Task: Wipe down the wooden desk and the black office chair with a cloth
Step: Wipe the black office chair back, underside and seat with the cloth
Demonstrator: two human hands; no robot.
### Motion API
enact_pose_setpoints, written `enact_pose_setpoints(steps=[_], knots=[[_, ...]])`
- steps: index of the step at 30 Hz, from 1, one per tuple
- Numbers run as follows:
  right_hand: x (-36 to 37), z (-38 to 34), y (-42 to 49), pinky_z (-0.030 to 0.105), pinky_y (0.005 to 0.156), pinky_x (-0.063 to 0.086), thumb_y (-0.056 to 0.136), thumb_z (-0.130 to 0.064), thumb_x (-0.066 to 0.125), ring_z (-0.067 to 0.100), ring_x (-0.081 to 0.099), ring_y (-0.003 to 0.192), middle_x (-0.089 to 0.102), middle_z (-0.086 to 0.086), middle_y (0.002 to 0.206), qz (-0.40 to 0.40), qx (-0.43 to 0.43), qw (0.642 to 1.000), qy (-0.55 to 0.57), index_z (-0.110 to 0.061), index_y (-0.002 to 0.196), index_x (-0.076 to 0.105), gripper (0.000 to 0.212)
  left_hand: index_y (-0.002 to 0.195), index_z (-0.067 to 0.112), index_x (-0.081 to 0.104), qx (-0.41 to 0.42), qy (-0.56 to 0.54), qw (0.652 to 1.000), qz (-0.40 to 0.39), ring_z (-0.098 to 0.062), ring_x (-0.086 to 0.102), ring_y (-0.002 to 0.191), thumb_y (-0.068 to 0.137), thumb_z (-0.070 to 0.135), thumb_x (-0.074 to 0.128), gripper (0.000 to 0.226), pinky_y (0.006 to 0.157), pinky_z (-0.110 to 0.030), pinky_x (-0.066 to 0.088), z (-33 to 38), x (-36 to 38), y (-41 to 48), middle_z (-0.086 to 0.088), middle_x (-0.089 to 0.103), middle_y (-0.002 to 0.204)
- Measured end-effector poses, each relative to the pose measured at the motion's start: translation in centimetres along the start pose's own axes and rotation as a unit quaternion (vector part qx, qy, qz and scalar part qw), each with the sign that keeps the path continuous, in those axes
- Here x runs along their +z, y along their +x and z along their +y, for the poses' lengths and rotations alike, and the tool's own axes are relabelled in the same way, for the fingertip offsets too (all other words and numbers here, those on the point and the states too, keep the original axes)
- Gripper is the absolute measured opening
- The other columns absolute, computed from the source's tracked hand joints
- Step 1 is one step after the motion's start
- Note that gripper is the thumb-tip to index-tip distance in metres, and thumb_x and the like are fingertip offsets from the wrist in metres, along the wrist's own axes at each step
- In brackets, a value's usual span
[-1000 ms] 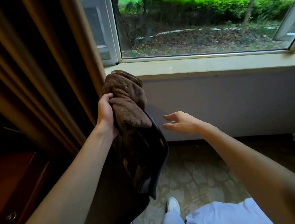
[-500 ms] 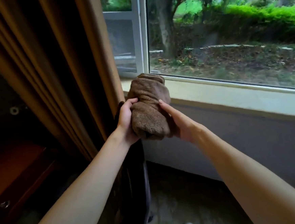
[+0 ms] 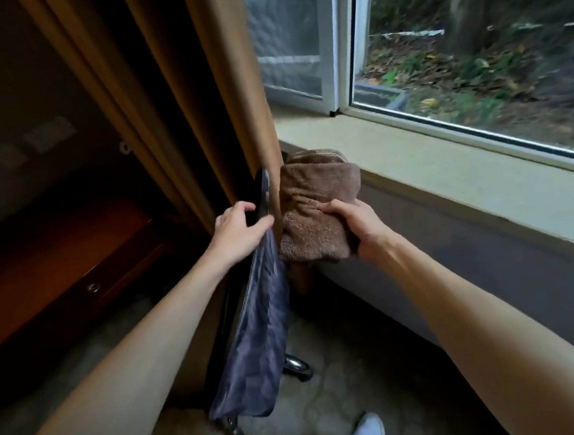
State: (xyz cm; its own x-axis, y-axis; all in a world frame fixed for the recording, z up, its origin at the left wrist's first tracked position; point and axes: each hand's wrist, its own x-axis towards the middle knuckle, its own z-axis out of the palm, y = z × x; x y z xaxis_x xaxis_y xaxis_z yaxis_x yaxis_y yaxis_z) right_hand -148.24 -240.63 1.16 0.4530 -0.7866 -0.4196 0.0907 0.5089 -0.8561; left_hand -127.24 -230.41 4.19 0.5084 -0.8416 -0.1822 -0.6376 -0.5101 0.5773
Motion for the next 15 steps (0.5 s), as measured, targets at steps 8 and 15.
enact_pose_setpoints(steps=[8, 15], knots=[[3.5, 4.6, 0.3, 0.036, 0.080, 0.061, 0.073, -0.019, 0.085, 0.019, 0.075, 0.092, 0.078, 0.004, 0.101, 0.058, -0.056, 0.997, -0.010, -0.013, 0.112, 0.068, 0.043, 0.161, 0.015, 0.033, -0.010, 0.081, 0.994, -0.078, -0.026, 0.038, 0.150, 0.099, 0.058, 0.054, 0.078, 0.123, -0.038, 0.031, -4.4, 0.8, -3.4, -0.007, 0.039, 0.164], [5.3, 7.3, -1.7, 0.017, 0.063, 0.056, 0.071, -0.026, 0.080, 0.002, 0.072, 0.077, 0.075, -0.017, 0.083, 0.156, -0.151, 0.974, -0.065, -0.025, 0.097, 0.069, 0.028, 0.160, 0.018, 0.036, 0.059, 0.179, 0.979, -0.080, -0.029, 0.043, 0.146, 0.100, 0.064, 0.046, 0.076, 0.119, -0.044, 0.036, -5.8, -0.1, -3.8, -0.006, 0.045, 0.160]])
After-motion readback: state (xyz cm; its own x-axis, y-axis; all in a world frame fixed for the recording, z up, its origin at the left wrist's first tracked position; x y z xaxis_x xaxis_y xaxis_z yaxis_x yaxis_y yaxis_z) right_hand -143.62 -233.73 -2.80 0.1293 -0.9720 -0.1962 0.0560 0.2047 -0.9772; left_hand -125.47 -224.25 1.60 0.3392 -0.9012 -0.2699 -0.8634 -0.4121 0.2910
